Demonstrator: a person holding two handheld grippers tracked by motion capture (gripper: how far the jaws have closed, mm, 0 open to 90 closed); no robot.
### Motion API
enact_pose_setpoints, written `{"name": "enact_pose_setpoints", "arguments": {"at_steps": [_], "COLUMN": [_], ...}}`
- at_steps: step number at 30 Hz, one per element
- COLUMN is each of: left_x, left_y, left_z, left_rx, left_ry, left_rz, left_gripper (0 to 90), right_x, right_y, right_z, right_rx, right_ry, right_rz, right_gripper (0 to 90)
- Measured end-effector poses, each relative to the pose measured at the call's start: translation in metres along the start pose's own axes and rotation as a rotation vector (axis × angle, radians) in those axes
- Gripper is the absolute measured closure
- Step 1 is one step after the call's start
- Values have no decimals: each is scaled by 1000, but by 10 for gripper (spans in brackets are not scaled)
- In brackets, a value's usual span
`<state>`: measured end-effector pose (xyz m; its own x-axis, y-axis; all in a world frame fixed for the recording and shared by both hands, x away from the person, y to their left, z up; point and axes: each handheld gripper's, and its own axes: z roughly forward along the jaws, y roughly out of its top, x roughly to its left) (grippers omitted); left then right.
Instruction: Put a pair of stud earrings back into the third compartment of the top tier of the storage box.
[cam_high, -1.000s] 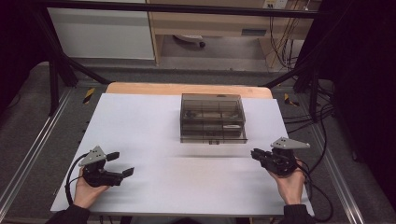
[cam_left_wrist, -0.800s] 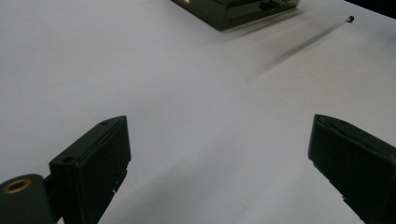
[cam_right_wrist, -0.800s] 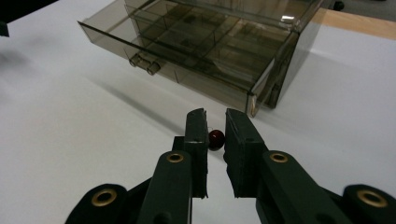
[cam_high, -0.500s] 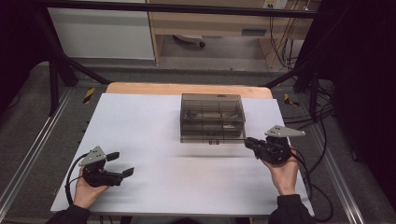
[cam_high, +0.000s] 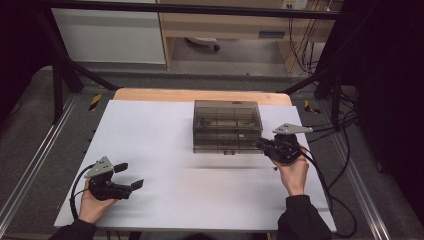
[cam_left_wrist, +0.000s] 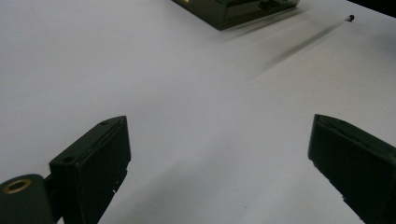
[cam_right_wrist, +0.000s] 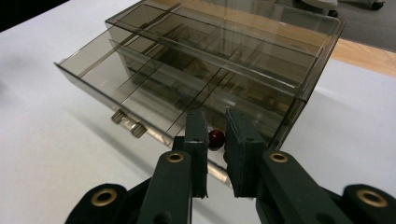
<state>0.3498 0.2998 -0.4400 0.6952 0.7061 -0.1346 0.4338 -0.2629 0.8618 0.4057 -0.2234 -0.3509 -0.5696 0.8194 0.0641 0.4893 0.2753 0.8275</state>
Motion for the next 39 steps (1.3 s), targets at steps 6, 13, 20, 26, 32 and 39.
{"name": "enact_pose_setpoints", "arguments": {"at_steps": [6, 13, 20, 26, 32, 39], "left_x": [0, 0, 0, 0, 0, 0], "left_y": [0, 0, 0, 0, 0, 0], "left_z": [0, 0, 0, 0, 0, 0], "left_rx": [0, 1, 1, 1, 1, 1], "left_ry": [1, 0, -1, -1, 0, 1], "left_rz": [0, 1, 2, 2, 0, 1], "left_gripper": [59, 59, 59, 59, 59, 59], "right_x": [-4, -9, -9, -10, -8, -4], "right_y": [1, 0, -2, -2, 0, -6], "right_z": [19, 34, 43, 45, 33, 8], "right_rx": [19, 36, 58, 64, 24, -32], "right_ry": [-17, -24, -22, -17, -5, -4], "right_rz": [10, 20, 18, 21, 15, 5], "right_gripper": [795, 794, 792, 746, 666, 378]}}
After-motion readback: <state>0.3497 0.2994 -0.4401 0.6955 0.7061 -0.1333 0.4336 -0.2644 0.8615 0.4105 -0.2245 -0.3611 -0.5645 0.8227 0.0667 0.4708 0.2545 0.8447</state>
